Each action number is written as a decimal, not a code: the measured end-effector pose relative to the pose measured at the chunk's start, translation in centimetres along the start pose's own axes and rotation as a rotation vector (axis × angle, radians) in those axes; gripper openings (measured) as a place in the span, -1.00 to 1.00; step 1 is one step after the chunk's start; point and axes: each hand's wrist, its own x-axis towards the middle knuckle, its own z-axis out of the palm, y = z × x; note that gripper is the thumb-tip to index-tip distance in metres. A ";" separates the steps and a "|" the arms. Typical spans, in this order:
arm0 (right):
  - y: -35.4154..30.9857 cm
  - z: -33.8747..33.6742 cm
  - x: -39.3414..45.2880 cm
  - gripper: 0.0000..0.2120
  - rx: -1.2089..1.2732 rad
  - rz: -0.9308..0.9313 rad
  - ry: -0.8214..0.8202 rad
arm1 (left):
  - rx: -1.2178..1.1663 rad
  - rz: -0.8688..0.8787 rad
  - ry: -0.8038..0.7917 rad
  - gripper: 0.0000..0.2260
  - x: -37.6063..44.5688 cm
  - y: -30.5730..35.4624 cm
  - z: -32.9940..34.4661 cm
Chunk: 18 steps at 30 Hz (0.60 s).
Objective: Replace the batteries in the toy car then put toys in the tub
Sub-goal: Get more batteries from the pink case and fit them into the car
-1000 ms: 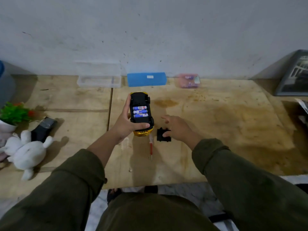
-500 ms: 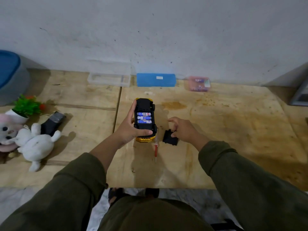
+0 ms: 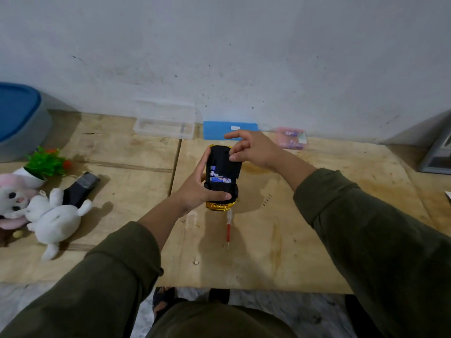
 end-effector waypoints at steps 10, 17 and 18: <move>-1.3 1.2 0.6 -0.58 -0.062 -0.034 -0.050 | -0.046 0.032 0.021 0.11 0.1 0.5 0.0; -1.6 1.8 0.8 -0.63 -0.090 -0.054 -0.051 | -0.047 0.058 0.029 0.08 0.0 0.8 -0.1; -1.6 1.7 0.8 -0.62 -0.140 -0.062 -0.054 | -0.029 0.069 0.024 0.09 0.0 0.9 -0.1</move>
